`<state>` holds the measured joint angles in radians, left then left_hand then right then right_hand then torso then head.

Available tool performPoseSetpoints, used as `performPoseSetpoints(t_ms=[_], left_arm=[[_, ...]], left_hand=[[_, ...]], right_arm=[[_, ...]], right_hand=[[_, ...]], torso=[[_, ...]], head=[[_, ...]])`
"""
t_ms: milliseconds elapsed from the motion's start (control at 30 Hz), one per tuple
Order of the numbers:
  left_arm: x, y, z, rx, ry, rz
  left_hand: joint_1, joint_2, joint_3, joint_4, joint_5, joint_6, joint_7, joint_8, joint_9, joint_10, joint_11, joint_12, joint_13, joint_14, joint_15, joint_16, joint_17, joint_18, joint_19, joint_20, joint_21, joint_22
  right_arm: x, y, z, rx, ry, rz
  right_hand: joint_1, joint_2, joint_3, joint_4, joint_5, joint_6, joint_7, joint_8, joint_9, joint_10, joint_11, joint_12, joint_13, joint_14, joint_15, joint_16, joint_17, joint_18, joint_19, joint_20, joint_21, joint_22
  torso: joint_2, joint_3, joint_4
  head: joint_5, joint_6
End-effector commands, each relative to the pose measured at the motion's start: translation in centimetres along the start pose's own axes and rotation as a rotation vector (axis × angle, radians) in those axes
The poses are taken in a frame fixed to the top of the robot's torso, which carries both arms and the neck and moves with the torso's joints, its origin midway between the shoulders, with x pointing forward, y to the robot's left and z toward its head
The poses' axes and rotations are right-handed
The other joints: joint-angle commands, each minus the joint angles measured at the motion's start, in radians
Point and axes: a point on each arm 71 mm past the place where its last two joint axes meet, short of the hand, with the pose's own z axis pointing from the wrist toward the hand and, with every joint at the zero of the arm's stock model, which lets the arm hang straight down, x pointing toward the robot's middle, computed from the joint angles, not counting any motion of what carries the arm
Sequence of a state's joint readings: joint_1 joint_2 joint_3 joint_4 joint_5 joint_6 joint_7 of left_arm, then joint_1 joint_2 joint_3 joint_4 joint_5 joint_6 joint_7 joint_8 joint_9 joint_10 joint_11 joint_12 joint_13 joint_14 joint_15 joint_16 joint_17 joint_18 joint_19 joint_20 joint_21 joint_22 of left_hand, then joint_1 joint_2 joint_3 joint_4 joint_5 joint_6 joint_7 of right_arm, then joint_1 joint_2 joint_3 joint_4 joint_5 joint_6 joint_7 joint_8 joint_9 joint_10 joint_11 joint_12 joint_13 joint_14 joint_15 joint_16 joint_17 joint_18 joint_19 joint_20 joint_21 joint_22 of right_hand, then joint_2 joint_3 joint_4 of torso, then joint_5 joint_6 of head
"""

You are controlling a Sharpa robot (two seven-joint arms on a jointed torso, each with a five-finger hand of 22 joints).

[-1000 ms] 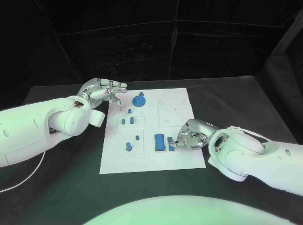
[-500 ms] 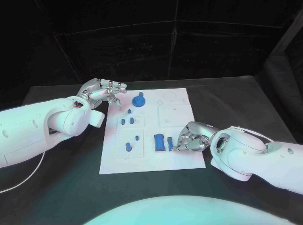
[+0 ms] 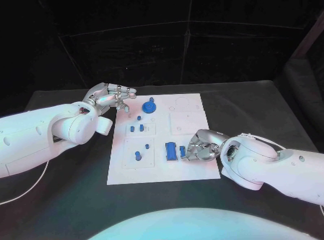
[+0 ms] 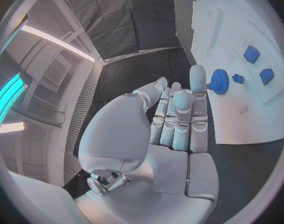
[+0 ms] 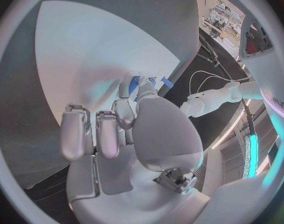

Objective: Assemble the parts on the task board

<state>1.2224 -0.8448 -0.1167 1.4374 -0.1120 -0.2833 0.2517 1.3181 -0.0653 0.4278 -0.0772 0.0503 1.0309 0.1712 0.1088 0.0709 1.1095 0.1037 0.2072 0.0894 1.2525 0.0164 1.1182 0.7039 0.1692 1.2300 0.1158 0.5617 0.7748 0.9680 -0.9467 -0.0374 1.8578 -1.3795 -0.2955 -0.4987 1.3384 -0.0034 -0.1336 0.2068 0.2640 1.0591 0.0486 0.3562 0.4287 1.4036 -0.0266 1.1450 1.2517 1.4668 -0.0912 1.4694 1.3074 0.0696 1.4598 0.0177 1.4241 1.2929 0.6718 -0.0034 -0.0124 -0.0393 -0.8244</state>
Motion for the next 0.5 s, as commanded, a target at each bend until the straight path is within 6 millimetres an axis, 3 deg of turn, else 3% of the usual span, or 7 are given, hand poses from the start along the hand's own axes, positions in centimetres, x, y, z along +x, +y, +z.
performPoseSetpoints(t_ms=[33, 200, 500], left_arm=[[0.12, -0.12, 0.04, 0.004, 0.010, -0.005], [0.14, -0.11, 0.04, 0.004, 0.011, -0.005], [0.13, -0.09, 0.02, 0.000, 0.013, -0.005]], left_hand=[[0.000, 0.012, -0.005, -0.001, 0.002, -0.007, 0.002, 0.006, -0.002, -0.008, -0.001, 0.006, 0.001, -0.009, 0.001, 0.002, -0.001, 0.013, 0.006, -0.001, -0.006, -0.002], [0.000, 0.012, -0.005, -0.001, 0.002, -0.007, 0.002, 0.006, -0.002, -0.008, -0.001, 0.006, 0.001, -0.009, 0.001, 0.002, -0.001, 0.013, 0.006, -0.001, -0.006, -0.002], [0.000, 0.012, -0.005, -0.001, 0.002, -0.007, 0.002, 0.006, -0.002, -0.008, -0.001, 0.006, 0.001, -0.009, 0.001, 0.002, -0.001, 0.013, 0.006, -0.001, -0.006, -0.002]], right_arm=[[-0.15, -0.28, 0.14, 0.025, -0.015, -0.006], [-0.02, -0.37, 0.24, 0.032, 0.005, -0.018], [0.16, -0.21, 0.20, 0.022, 0.026, -0.023]], right_hand=[[0.000, 0.007, -0.004, -0.001, -0.003, 0.005, 0.001, -0.006, -0.001, -0.003, 0.002, 0.007, 0.002, 0.073, 0.003, 0.003, 0.108, -0.012, 0.000, 0.004, 0.001, 0.002], [0.001, 0.004, -0.010, -0.003, -0.009, 0.005, 0.001, -0.006, -0.001, -0.003, 0.002, 0.005, 0.001, 0.073, 0.002, 0.002, 0.107, -0.012, 0.000, 0.004, 0.000, 0.000], [-0.002, -0.010, -0.038, -0.007, -0.060, 0.004, 0.004, -0.008, -0.001, -0.004, 0.004, 0.001, 0.000, 0.072, 0.004, 0.001, 0.106, -0.012, -0.002, 0.005, -0.002, -0.002]], torso=[[0.000, -0.0002, -0.0018], [-0.001, -0.0002, -0.0019], [-0.001, -0.0003, -0.0006]], head=[[0.001, 0.000], [0.001, -0.001], [0.000, 0.000]])
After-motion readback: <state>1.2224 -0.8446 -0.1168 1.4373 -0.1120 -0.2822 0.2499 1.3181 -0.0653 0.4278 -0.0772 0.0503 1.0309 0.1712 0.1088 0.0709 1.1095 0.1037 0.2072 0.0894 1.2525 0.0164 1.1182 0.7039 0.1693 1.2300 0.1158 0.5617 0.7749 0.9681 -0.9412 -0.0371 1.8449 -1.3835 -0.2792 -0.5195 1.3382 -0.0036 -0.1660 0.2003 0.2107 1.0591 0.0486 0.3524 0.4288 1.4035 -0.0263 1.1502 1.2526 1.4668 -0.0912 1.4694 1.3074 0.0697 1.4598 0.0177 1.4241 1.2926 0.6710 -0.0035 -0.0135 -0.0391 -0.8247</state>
